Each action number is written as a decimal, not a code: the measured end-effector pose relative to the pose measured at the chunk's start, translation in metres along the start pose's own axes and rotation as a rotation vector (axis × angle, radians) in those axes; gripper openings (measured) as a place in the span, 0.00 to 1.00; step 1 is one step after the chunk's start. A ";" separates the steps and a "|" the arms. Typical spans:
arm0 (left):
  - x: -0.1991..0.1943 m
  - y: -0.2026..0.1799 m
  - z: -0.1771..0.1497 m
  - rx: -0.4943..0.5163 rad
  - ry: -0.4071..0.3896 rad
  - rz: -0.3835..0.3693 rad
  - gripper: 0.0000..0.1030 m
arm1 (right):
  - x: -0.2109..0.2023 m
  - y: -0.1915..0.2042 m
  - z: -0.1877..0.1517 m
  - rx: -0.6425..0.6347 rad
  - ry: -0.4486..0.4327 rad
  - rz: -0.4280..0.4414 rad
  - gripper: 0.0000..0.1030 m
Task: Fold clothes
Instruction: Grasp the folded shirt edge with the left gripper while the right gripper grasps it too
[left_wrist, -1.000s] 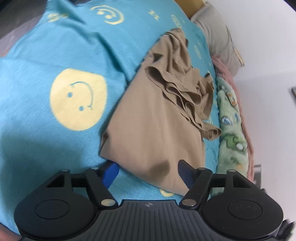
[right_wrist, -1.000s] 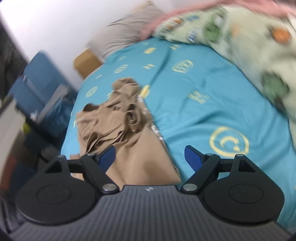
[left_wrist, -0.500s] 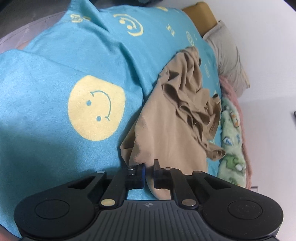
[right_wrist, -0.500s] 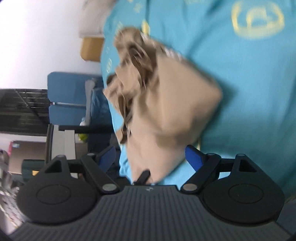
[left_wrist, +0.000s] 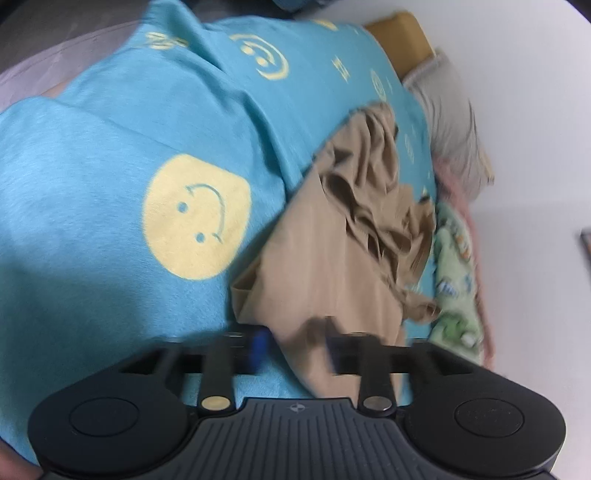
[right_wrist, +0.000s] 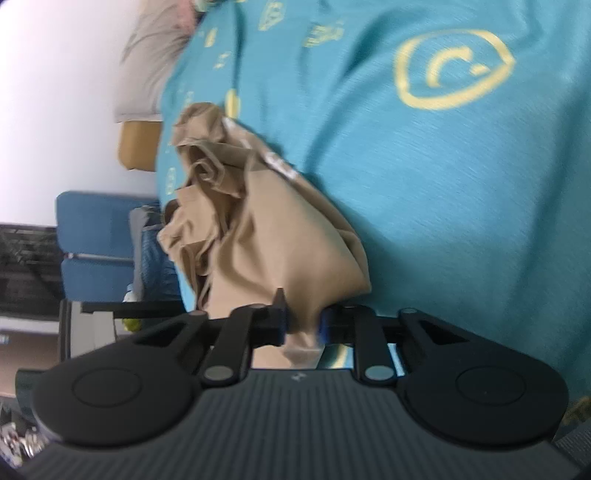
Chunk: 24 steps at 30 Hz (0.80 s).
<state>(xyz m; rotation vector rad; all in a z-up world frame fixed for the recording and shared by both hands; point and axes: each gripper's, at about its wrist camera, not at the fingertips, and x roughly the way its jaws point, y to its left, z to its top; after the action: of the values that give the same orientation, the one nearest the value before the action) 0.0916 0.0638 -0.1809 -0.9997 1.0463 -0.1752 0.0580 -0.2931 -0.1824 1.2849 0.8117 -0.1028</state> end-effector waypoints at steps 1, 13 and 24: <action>0.004 -0.004 0.000 0.026 0.012 0.009 0.52 | -0.001 0.001 0.000 -0.010 -0.004 0.004 0.14; 0.008 0.004 0.010 -0.027 -0.019 -0.056 0.31 | -0.026 0.023 0.002 -0.144 -0.086 0.116 0.10; -0.051 -0.035 0.005 0.025 -0.188 -0.257 0.04 | -0.055 0.060 -0.004 -0.248 -0.131 0.114 0.10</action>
<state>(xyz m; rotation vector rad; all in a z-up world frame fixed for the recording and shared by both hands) 0.0799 0.0754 -0.1215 -1.1039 0.7415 -0.2975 0.0458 -0.2905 -0.1019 1.0752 0.6166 0.0057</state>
